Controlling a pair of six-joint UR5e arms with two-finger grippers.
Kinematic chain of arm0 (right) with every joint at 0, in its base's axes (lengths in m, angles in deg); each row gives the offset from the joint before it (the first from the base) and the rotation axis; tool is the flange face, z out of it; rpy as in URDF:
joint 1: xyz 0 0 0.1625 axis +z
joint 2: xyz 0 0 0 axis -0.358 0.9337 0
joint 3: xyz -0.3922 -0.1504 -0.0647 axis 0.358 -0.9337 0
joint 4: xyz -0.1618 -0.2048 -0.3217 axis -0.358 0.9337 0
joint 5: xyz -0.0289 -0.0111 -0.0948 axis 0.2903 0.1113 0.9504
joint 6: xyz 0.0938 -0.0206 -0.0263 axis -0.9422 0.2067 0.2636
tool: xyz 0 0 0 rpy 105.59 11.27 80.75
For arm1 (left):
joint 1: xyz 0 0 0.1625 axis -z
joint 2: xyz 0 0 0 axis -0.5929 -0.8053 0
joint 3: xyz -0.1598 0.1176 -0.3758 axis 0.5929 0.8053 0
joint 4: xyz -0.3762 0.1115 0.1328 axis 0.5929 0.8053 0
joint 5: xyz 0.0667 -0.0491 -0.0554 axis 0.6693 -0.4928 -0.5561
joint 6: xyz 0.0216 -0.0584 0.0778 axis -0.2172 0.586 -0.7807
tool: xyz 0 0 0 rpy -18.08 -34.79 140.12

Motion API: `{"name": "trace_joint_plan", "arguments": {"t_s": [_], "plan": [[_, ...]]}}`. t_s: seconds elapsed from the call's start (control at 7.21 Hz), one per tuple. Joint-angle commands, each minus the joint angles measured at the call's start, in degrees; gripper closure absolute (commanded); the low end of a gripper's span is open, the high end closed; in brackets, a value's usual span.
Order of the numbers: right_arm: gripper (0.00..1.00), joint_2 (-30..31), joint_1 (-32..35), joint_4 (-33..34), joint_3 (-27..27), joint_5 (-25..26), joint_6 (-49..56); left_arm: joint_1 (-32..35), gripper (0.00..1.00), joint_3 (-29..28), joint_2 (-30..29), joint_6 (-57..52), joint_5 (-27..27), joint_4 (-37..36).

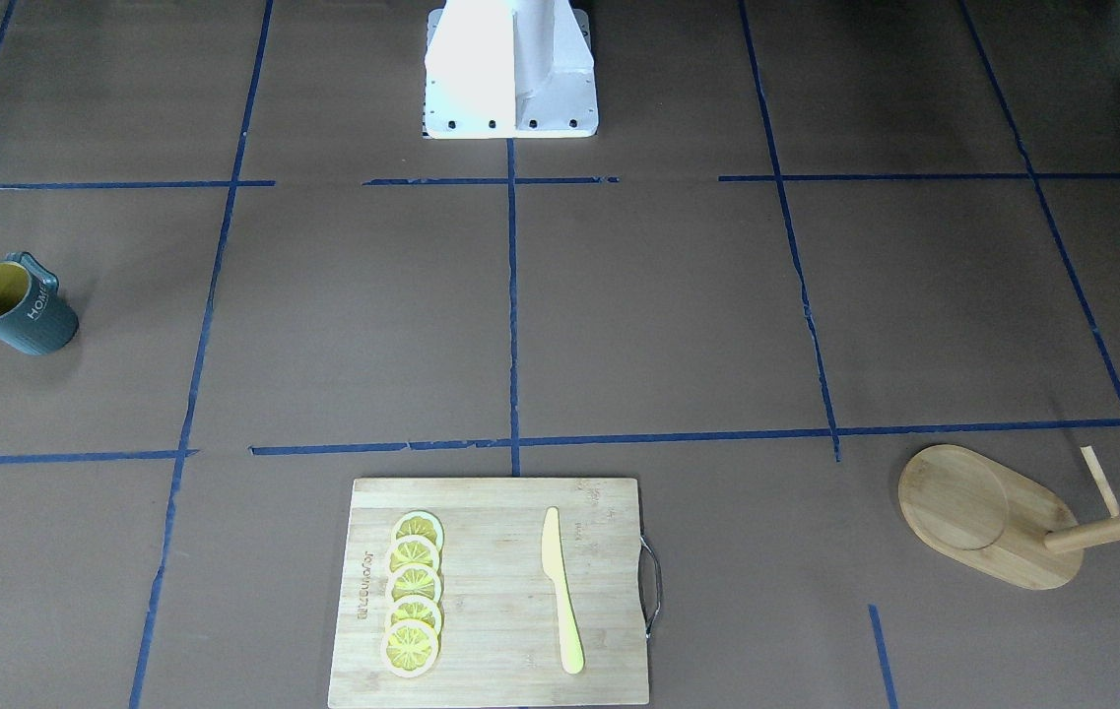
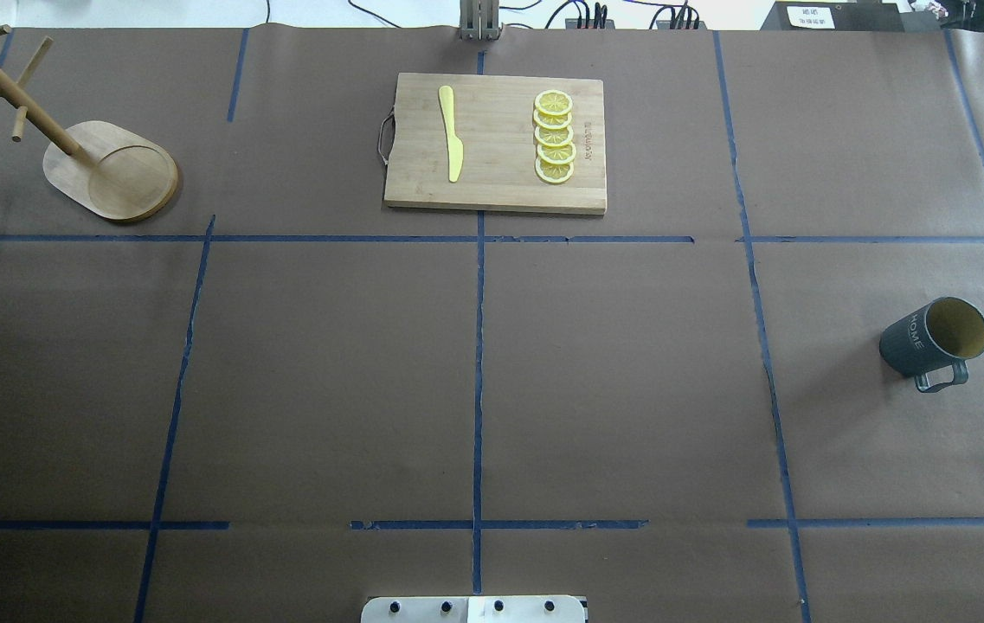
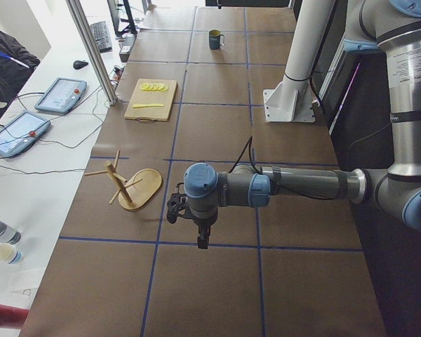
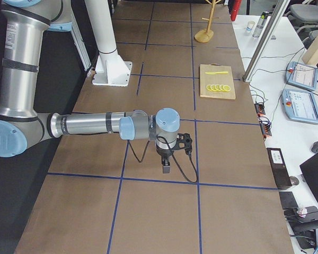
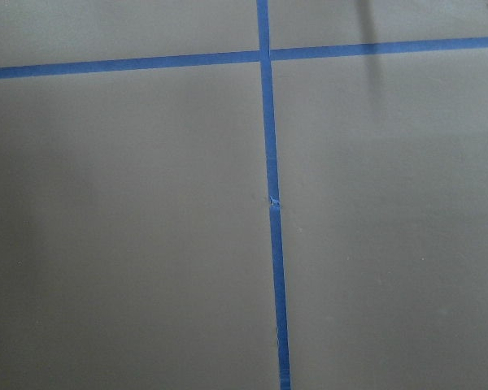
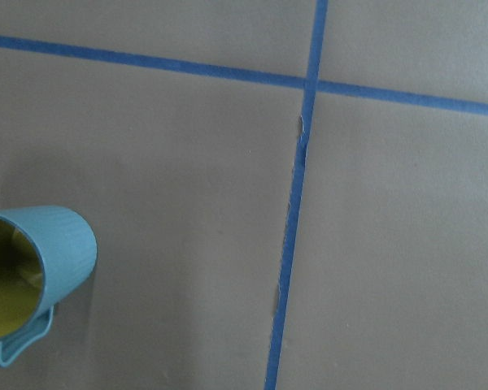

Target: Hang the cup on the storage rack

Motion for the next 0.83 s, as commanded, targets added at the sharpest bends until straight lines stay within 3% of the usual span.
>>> {"name": "trace_joint_plan", "arguments": {"t_s": [0.0,0.28,0.55,0.69], "plan": [[0.00,-3.8,-3.9,-3.6,-0.2,-0.7,-0.3,0.0,0.00,0.1,0.0,0.0,0.0,0.1],[0.00,-3.2,-6.1,-9.8,-1.5,-0.8,-0.1,-0.1,0.00,0.1,-0.4,0.1,0.0,0.1],[0.00,-3.6,-13.3,-16.8,-1.8,-0.3,-0.4,-0.1,0.00,0.1,-0.4,0.1,0.0,0.1],[0.00,-3.6,-15.0,-16.8,-2.0,-0.1,-0.4,-0.1,0.00,0.1,-0.4,0.1,0.0,0.1]]}}
